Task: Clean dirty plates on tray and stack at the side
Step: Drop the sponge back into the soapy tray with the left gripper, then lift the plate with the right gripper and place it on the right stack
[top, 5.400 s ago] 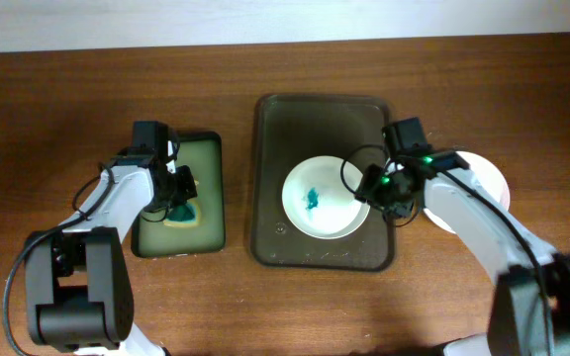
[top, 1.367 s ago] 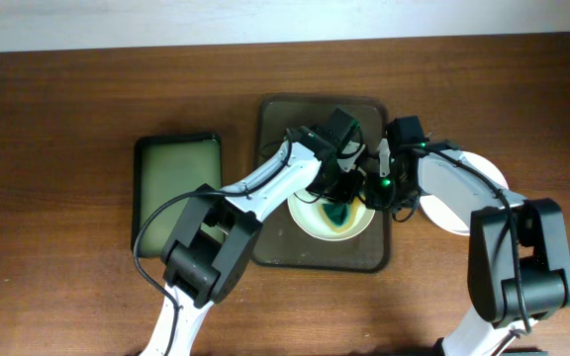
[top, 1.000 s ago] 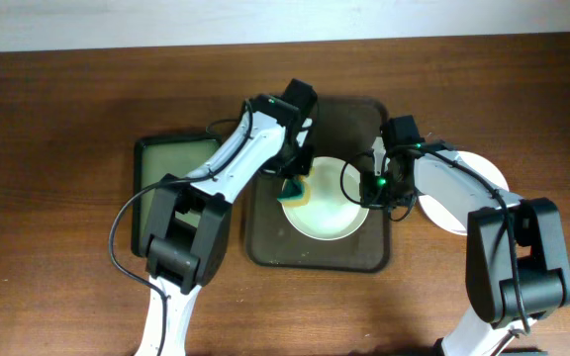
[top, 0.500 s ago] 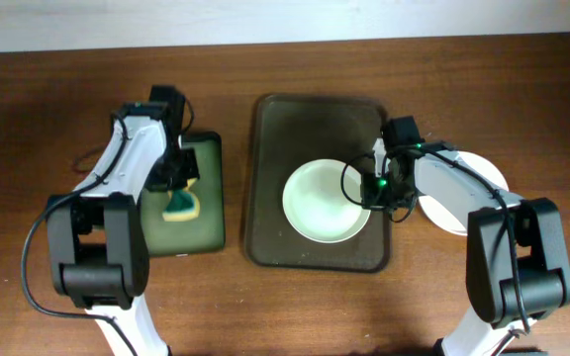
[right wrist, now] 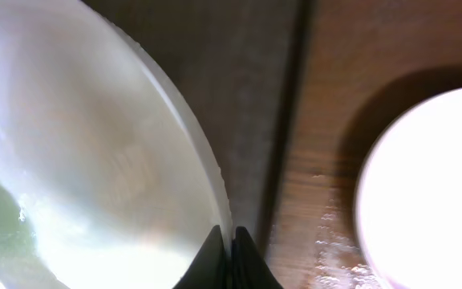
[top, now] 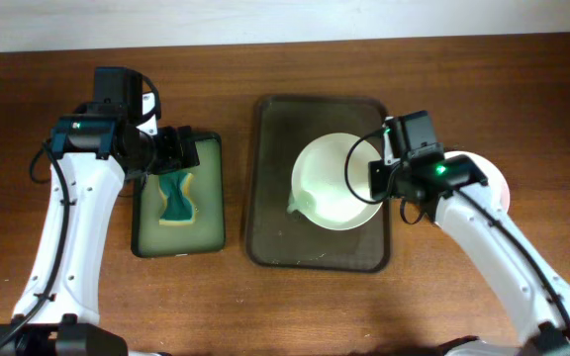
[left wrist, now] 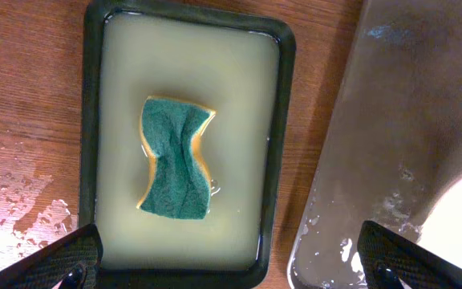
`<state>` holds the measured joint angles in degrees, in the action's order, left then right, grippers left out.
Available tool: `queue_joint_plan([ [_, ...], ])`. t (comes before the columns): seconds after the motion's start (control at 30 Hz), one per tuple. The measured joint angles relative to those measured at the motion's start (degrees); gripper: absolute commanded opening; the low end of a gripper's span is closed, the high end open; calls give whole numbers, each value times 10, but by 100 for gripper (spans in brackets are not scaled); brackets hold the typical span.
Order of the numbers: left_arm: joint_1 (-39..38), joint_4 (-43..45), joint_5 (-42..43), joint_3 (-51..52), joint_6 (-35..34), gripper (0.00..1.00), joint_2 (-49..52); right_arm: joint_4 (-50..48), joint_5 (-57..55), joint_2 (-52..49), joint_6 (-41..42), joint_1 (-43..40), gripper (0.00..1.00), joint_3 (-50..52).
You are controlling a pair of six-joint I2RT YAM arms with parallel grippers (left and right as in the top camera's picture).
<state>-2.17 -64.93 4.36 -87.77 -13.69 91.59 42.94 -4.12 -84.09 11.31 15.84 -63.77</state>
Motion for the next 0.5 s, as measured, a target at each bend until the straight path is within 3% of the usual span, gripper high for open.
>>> queue_joint_plan([
  [0.07,0,0,2,0,0,100,0,15,-122,11,0,69,4,0],
  [0.27,0,0,2,0,0,100,0,22,-313,11,-7,217,4,0],
  [0.5,0,0,2,0,0,99,0,28,-542,11,-8,333,4,0],
])
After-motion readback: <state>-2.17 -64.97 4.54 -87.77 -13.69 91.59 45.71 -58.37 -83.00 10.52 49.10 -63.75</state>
